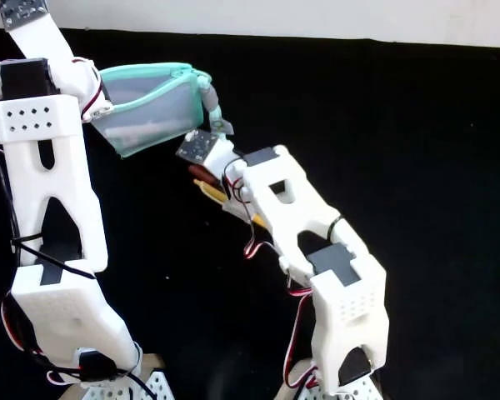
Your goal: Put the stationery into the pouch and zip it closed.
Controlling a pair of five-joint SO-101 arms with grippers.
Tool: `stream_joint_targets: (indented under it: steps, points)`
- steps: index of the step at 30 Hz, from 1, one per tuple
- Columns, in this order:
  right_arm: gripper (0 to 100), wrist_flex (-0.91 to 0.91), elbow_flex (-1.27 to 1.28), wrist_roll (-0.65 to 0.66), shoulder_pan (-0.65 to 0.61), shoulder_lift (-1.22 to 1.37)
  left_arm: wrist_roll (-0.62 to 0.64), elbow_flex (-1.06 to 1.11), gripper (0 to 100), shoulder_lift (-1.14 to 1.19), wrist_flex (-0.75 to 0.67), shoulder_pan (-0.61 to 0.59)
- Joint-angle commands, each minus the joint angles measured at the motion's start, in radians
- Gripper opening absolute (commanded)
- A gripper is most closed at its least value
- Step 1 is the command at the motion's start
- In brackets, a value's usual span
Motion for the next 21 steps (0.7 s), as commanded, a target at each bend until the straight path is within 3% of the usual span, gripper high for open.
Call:
stream_joint_targets:
  steps: [1,21]
  points:
    - [0.6,0.068,0.005,0.008,0.028,0.033,-0.003,0.005,1,0.07,-0.002,-0.01]
    - [0.6,0.309,0.016,-0.12,0.134,-0.295,-0.003,0.005,1,0.07,-0.008,-0.01]
